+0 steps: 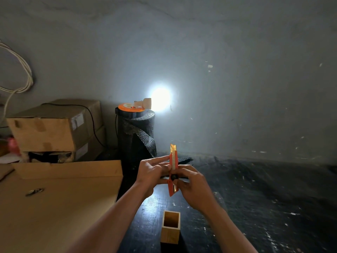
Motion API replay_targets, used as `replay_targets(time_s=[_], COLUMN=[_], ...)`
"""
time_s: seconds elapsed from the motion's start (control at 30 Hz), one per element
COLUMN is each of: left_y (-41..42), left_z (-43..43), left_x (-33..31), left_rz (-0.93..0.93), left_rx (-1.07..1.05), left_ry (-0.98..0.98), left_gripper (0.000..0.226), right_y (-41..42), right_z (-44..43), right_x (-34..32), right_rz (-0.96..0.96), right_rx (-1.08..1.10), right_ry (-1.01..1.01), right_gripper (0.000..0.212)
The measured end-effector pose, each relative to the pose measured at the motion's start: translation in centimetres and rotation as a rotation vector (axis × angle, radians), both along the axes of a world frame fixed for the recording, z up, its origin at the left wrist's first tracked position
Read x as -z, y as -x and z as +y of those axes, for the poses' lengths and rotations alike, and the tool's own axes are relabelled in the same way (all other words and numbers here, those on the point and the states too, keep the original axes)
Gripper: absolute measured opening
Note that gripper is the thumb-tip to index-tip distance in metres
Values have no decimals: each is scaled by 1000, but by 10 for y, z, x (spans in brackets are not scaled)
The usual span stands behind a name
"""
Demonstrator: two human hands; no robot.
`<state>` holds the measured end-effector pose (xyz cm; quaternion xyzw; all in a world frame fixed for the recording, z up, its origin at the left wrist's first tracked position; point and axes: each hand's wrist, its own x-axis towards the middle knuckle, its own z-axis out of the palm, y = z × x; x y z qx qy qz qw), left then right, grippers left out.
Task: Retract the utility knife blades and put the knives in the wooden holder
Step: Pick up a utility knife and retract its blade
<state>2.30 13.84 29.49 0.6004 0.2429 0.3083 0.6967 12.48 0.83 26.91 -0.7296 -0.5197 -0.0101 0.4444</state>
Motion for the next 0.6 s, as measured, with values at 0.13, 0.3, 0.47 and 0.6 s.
replay_targets(time_s=[0.13, 0.3, 0.47, 0.6], left_y=[0, 2, -1, -2], left_z=[0, -2, -4, -2], left_x=[3, 9, 9, 7], left_rz=[25, 34, 26, 24], left_rx=[2, 13, 22, 26], left_ry=[-48, -61, -62, -77], left_gripper=[30, 31, 31, 32], right_y=[6, 6, 7, 5], right_z=[-2, -5, -5, -4], right_x=[9, 16, 14, 13], right_rz=[56, 31, 53, -12], right_rx=[24, 12, 31, 10], right_ry=[-11, -13, -54, -59], right_gripper=[33, 31, 26, 29])
